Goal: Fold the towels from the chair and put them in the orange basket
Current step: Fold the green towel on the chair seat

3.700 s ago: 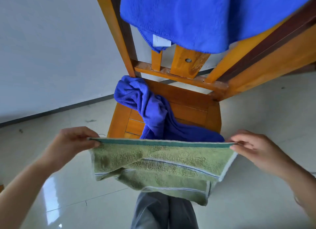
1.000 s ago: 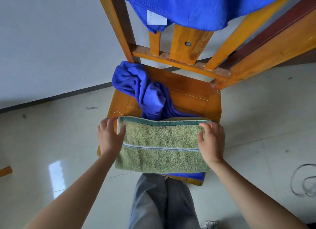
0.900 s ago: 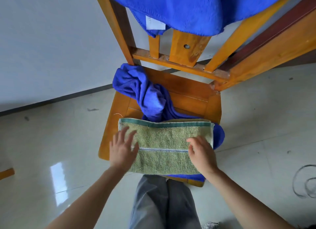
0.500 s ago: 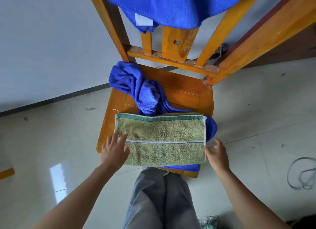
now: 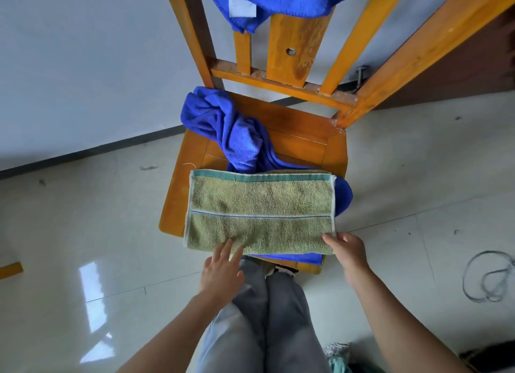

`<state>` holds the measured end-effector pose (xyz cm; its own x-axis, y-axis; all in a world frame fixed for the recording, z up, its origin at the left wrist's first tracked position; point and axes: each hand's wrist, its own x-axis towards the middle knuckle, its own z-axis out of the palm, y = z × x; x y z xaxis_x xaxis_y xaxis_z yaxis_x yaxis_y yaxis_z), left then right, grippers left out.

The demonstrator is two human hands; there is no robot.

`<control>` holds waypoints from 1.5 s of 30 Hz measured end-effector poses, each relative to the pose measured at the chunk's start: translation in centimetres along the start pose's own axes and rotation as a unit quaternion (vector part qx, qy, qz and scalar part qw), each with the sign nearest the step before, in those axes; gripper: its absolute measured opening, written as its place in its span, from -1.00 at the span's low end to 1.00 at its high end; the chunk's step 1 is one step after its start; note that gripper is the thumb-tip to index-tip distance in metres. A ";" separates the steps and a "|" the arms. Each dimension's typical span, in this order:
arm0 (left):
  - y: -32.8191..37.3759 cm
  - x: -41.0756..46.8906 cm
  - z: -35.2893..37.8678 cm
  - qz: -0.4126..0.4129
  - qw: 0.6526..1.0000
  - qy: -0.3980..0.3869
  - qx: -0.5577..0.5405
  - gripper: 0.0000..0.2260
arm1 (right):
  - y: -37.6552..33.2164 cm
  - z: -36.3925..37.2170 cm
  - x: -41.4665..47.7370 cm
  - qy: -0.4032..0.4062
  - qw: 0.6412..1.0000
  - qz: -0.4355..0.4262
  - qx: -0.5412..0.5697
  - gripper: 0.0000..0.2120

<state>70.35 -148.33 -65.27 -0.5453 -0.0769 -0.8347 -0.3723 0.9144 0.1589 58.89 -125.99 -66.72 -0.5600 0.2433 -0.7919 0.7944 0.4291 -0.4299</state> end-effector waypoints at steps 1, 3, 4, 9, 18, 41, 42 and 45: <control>0.0 0.0 0.2 0.001 1.000 -0.008 0.007 -0.44 | -0.3 0.2 -0.5 0.010 1.000 -0.006 0.005 -0.82; -0.2 0.1 0.4 0.006 1.000 -0.017 0.024 -0.44 | -1.2 0.7 -2.0 0.021 0.999 -0.036 0.007 -0.75; -0.2 0.1 0.4 0.010 0.999 -0.020 0.032 -0.44 | -1.8 0.9 -2.9 0.021 0.998 -0.067 -0.003 -0.71; -1.5 0.4 0.7 0.032 0.997 -0.043 0.055 -0.42 | -4.9 3.2 -8.3 -0.025 0.966 -0.245 -0.076 -0.82; -3.4 0.5 0.3 0.048 0.960 0.019 -0.274 -0.49 | -6.9 10.0 -9.9 -0.192 0.887 -0.367 -0.206 -0.79; -8.4 1.9 -5.8 -0.123 0.706 0.074 -0.694 -0.52 | -5.4 15.6 -7.6 -0.347 0.796 -0.317 -0.381 -0.64; -8.1 2.0 -5.7 -0.129 0.721 0.075 -0.676 -0.52 | -5.1 15.3 -7.3 -0.339 0.794 -0.327 -0.385 -0.66; -7.1 2.3 -5.9 -0.144 0.764 0.117 -0.618 -0.58 | -4.0 14.0 -6.7 -0.286 0.778 -0.384 -0.407 -0.69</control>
<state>67.30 -157.38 -65.22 -0.3721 -0.4057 -0.8348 -0.8484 -0.2163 0.4832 62.79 -141.50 -65.74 -0.4150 -0.6834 -0.6007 -0.2654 0.7224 -0.6385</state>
